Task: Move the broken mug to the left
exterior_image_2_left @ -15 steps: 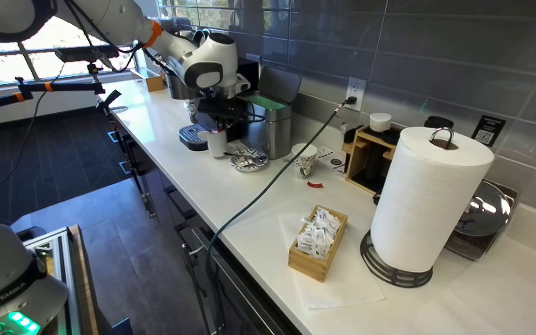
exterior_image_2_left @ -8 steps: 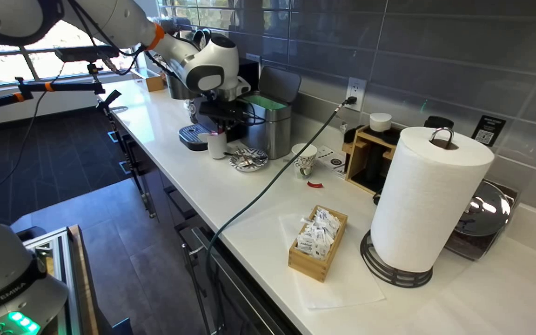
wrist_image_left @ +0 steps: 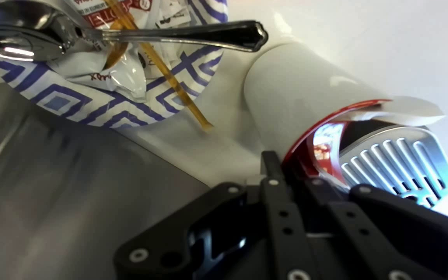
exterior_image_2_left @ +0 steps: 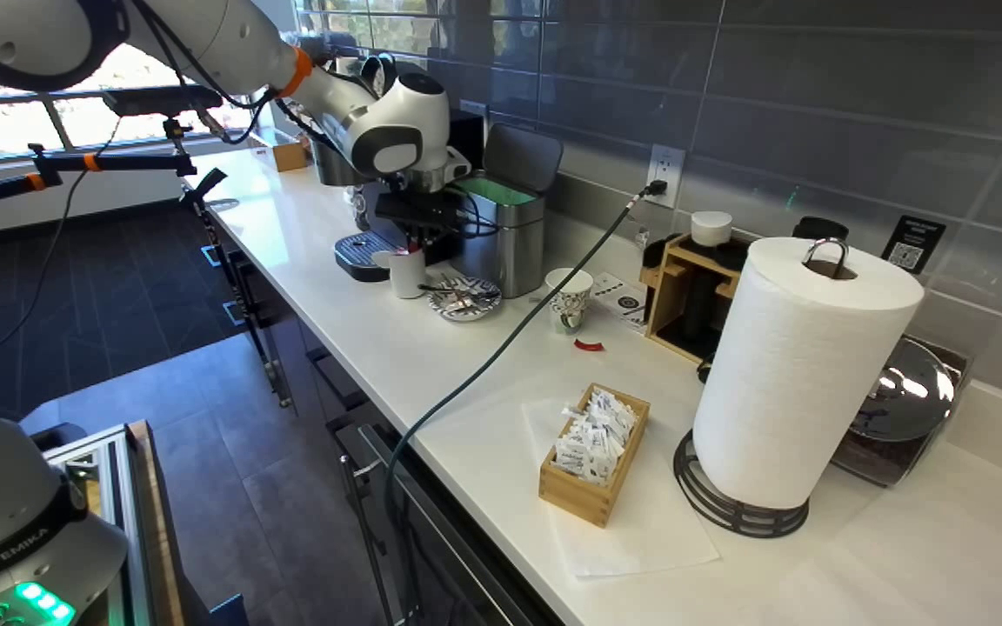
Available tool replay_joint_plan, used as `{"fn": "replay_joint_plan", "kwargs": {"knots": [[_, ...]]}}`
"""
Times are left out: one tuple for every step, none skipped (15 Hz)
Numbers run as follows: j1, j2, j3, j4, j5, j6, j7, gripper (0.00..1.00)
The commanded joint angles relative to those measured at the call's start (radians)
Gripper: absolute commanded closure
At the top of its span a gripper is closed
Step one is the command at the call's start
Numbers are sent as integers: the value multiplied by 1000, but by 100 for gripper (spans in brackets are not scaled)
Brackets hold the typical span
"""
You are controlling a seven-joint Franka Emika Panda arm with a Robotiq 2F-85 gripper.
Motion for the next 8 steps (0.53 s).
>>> {"fn": "replay_joint_plan", "kwargs": {"knots": [[-16, 13, 17, 27, 1, -13, -10, 98], [-16, 15, 17, 28, 2, -14, -8, 98], [-16, 17, 17, 30, -1, -18, -6, 98], [-17, 19, 18, 32, 2, -19, -8, 98], [-17, 21, 18, 35, 1, -23, -7, 91], [-17, 22, 18, 38, 1, -25, -8, 69], [-17, 23, 18, 42, 0, -27, -7, 65], [-18, 23, 19, 45, 1, -28, -7, 62]]}}
